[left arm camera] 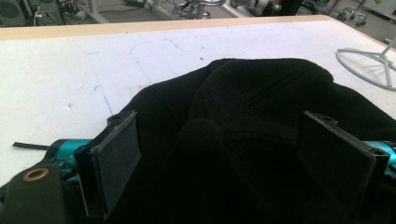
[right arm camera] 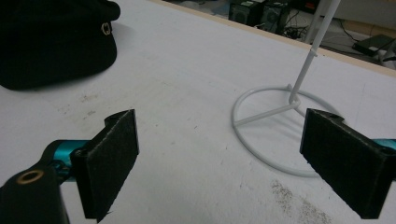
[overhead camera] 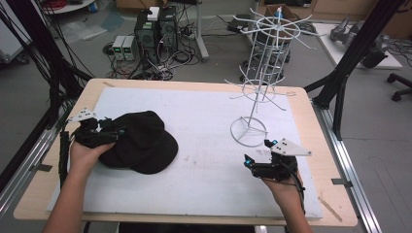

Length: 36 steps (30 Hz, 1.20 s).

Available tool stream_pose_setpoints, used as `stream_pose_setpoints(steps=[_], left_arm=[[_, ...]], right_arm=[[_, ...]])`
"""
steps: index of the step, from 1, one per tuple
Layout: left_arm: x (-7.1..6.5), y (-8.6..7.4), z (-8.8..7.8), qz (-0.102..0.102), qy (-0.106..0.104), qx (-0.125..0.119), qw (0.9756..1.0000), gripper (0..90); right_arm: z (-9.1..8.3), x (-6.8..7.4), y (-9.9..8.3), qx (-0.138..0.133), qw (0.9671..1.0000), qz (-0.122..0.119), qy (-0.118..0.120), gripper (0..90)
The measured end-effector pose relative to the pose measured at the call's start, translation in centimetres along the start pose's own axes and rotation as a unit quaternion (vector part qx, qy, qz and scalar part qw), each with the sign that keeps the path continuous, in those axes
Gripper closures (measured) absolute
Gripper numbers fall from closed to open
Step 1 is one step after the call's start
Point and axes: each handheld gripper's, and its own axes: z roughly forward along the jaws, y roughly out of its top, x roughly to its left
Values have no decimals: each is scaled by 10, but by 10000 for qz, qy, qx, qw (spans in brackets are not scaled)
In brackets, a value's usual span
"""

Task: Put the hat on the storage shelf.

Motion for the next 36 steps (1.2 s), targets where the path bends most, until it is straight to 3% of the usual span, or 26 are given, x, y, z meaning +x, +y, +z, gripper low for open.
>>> stream_pose_setpoints(steps=[6, 10, 16, 19, 23, 27, 31, 36], left_arm=[[4, -4, 7, 97, 85, 252, 9996, 154], [2, -5, 7, 155, 76, 448, 9988, 243], [-2, -4, 6, 249, 65, 496, 9984, 427], [-3, -4, 3, 337, 49, 516, 9981, 596], [-8, -2, -1, 399, -3, 372, 9985, 726], [-9, 4, -8, 255, -124, 172, 9995, 763], [-14, 12, -15, 308, -201, 86, 9993, 772], [-29, 33, -27, 402, -606, -153, 9972, 776]], right_arm=[[1, 3, 0, 47, 10000, -8, 11, 108], [2, 4, -1, 51, 10000, -84, 17, 107], [0, 2, -2, 41, 10000, -46, 6, 107], [1, 1, -3, 59, 10000, -37, -8, 108], [1, 1, -3, 92, 9999, -48, -10, 108], [3, 2, -4, 125, 9999, -104, -12, 108], [3, 2, -4, 129, 9998, -113, -37, 108], [2, -1, -5, 117, 9999, -40, -64, 108]])
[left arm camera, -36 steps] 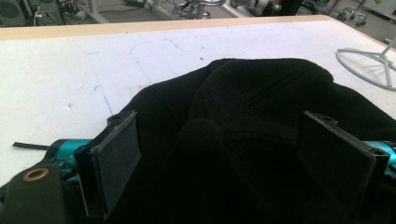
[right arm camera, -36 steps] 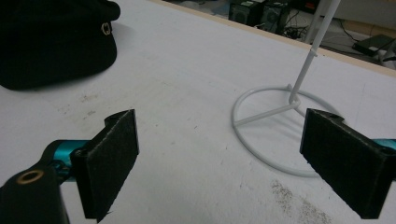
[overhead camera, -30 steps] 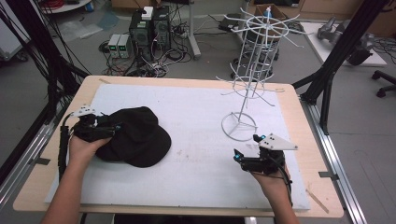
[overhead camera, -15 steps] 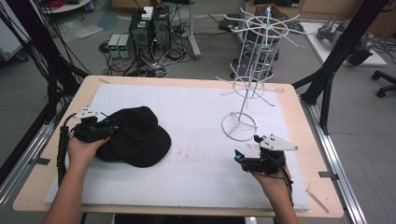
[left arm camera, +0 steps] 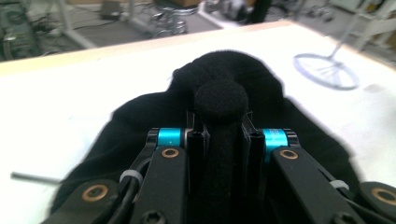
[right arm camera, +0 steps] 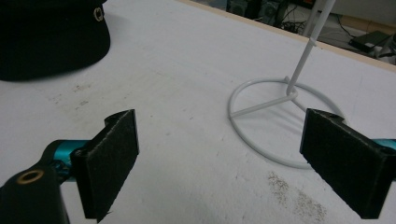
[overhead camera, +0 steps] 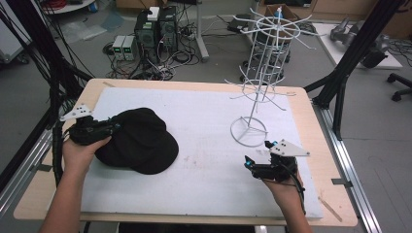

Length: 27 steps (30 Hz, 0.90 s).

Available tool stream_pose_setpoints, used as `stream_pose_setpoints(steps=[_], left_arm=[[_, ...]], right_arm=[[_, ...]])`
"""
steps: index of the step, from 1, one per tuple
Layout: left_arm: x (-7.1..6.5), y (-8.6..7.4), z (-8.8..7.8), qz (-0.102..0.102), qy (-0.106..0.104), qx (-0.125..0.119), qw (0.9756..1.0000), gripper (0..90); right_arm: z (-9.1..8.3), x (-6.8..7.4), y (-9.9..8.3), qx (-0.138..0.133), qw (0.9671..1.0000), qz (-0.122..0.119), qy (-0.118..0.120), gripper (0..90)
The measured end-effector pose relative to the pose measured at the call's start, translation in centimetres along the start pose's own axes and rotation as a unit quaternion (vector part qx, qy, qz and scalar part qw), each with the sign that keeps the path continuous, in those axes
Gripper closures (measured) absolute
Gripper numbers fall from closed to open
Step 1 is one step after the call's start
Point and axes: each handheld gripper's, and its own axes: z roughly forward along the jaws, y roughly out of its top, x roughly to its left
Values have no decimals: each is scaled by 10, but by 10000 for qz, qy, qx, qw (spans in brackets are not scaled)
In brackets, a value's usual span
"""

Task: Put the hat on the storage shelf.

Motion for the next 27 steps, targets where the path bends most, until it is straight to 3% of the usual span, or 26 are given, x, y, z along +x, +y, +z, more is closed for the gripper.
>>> stream_pose_setpoints(steps=[2, 3, 5, 10, 13, 14, 17, 18, 19, 25, 26, 27], left_arm=[[-7, 12, -1, 65, -201, -72, 9997, 777], [-7, 12, -1, 65, -201, -72, 9997, 777], [-21, 34, 3, 263, -487, -73, 9984, 779], [-41, 68, 8, 605, -692, -116, 9957, 779], [-46, 78, 10, 620, -791, -218, 9947, 778], [-51, 90, 11, 596, -963, -333, 9930, 778], [-56, 100, 12, 578, -1132, -421, 9910, 778], [-61, 110, 13, 614, -1297, -512, 9883, 778], [-61, 110, 13, 614, -1297, -512, 9883, 778], [-74, 135, 19, 591, -1657, -848, 9807, 778], [-77, 143, 20, 555, -1754, -986, 9780, 778], [-77, 143, 20, 555, -1754, -986, 9780, 778]], right_arm=[[0, -1, 0, 8, 10000, -7, 19, 108], [0, -1, 0, 8, 10000, -7, 19, 108], [1, -2, 0, -17, 10000, 1, 29, 108], [3, -1, 0, -9, 10000, -27, 68, 108], [4, 0, 0, 13, 10000, -9, 87, 108], [4, 0, 0, 13, 10000, 2, 91, 108], [5, 1, 0, 36, 9999, -2, 101, 108], [5, 1, 0, 23, 9999, -15, 102, 108], [5, 1, 0, 23, 9999, -15, 102, 108], [6, 0, 0, 36, 9999, 14, 105, 108], [6, 0, 0, 17, 10000, 1, 91, 108], [6, 0, 0, 17, 10000, 1, 91, 108]])
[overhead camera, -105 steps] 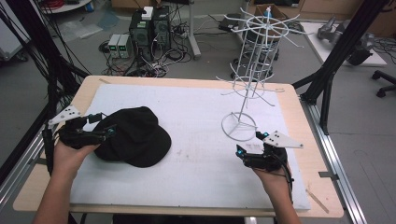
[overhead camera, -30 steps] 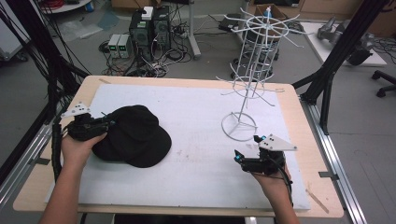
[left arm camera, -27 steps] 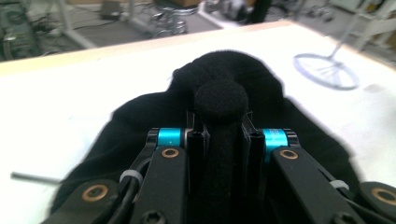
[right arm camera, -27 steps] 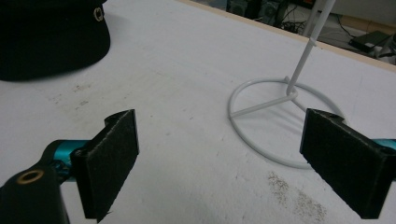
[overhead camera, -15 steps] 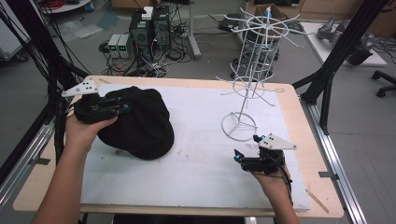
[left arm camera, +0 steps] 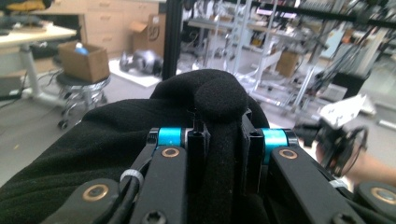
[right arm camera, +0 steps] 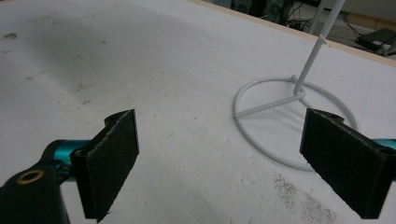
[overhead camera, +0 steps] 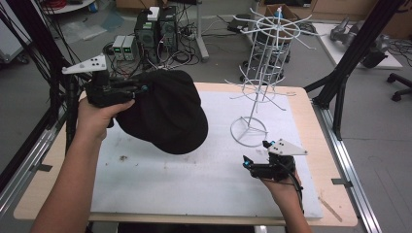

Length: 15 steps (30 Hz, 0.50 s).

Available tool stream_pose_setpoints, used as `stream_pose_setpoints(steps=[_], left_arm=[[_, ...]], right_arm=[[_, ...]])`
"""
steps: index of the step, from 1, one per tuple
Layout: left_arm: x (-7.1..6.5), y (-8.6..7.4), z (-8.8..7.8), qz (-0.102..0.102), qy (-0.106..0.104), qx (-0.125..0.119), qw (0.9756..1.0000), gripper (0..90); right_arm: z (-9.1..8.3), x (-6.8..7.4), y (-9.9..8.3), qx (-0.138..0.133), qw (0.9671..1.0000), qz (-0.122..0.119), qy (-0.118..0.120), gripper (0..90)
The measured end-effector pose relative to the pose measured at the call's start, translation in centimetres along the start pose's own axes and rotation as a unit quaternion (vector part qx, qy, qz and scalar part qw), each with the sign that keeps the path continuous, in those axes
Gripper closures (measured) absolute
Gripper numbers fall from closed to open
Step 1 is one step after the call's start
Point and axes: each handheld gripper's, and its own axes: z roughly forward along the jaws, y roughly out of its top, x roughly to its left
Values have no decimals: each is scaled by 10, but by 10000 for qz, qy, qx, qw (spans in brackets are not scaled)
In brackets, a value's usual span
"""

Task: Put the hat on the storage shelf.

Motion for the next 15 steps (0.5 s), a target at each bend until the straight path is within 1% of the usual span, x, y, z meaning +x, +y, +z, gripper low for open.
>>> stream_pose_setpoints(steps=[2, 3, 5, 6, 7, 8, 10, 11, 12, 15], left_arm=[[-2, 11, 5, -41, -86, -191, 9998, 778], [-2, 11, 5, -41, -86, -191, 9998, 778], [-5, 23, 10, -33, -193, -334, 9993, 778], [-5, 23, 10, -33, -193, -334, 9993, 778], [-7, 33, 13, 11, -236, -402, 9989, 778], [-7, 33, 13, 11, -236, -402, 9989, 778], [-11, 44, 16, 47, -291, -468, 9985, 778], [-13, 54, 18, 113, -339, -500, 9981, 778], [-13, 54, 18, 113, -339, -500, 9981, 778], [-18, 72, 21, 185, -420, -586, 9972, 778]], right_arm=[[0, -1, 0, 2, 10000, -7, 12, 108], [0, -1, 0, 2, 10000, -7, 12, 108], [0, -1, 0, -4, 10000, 10, 16, 108], [0, -1, 0, -4, 10000, 10, 16, 108], [0, -1, 0, -2, 10000, 27, 11, 108], [0, -1, 0, -10, 10000, 19, 12, 108], [0, -1, 0, -11, 10000, 20, 5, 108], [0, -1, 0, -7, 10000, 28, 7, 108], [0, -1, 0, -7, 10000, 28, 7, 108], [0, -1, 0, 3, 10000, 22, 18, 108]])
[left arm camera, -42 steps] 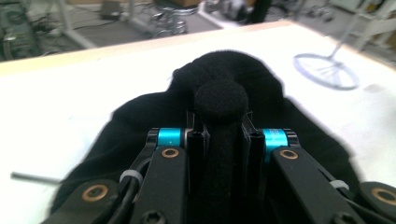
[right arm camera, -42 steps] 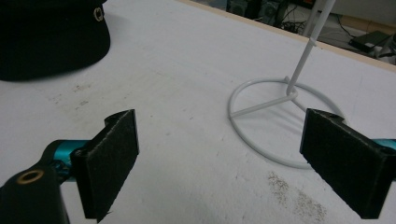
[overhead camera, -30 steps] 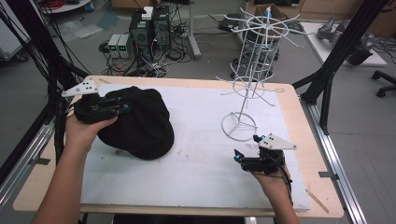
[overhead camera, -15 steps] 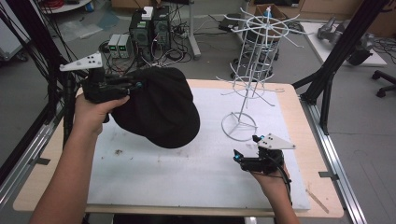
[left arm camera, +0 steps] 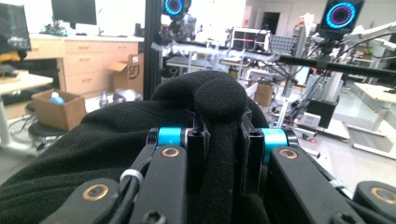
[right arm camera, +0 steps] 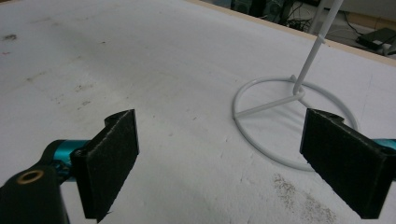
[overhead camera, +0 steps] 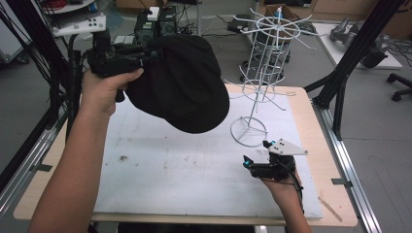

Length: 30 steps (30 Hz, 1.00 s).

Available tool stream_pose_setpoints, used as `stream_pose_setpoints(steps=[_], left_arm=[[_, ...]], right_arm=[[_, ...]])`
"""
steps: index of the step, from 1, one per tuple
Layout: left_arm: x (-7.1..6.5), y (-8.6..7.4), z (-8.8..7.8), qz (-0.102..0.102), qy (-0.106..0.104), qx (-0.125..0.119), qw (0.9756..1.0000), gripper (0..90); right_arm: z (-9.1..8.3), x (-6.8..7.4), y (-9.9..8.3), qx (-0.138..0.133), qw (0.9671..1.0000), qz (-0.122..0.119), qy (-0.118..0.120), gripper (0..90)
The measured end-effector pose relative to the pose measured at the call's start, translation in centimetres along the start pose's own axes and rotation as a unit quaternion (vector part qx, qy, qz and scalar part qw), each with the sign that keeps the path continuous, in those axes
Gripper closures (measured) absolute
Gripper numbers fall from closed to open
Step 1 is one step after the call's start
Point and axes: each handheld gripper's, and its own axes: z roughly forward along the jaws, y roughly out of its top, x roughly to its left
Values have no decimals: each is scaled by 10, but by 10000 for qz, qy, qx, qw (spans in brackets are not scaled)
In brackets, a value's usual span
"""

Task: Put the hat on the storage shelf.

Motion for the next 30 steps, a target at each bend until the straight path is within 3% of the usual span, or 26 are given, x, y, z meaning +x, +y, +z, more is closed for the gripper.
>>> stream_pose_setpoints(steps=[1, 3, 6, 9, 13, 14, 18, 24, 30], left_arm=[[-3, 11, 3, 60, -75, -22, 10000, 778], [-4, 15, 4, 84, -95, -43, 9999, 778], [-12, 35, 10, 188, -317, -145, 9992, 778], [-17, 45, 13, 244, -444, -254, 9984, 778], [-21, 53, 17, 235, -654, -403, 9968, 778], [-21, 56, 21, 210, -819, -482, 9953, 778], [-20, 59, 27, 184, -969, -590, 9934, 778], [-12, 65, 49, 30, -1308, -821, 9880, 778], [-6, 67, 69, 13, -1241, -882, 9883, 778]], right_arm=[[0, 0, 0, 8, 10000, 1, 3, 108], [0, 0, 0, 12, 10000, -1, -2, 108], [0, 0, 0, 6, 10000, -3, 2, 108], [0, 1, 0, 10, 10000, 16, 8, 108], [0, 0, 0, 0, 10000, 6, 11, 108], [0, 1, 0, 11, 10000, 30, 18, 108], [0, 1, 0, 11, 10000, 16, 16, 108], [1, 0, 0, -1, 10000, -1, 21, 108], [1, -2, -1, 8, 10000, 50, 40, 108]])
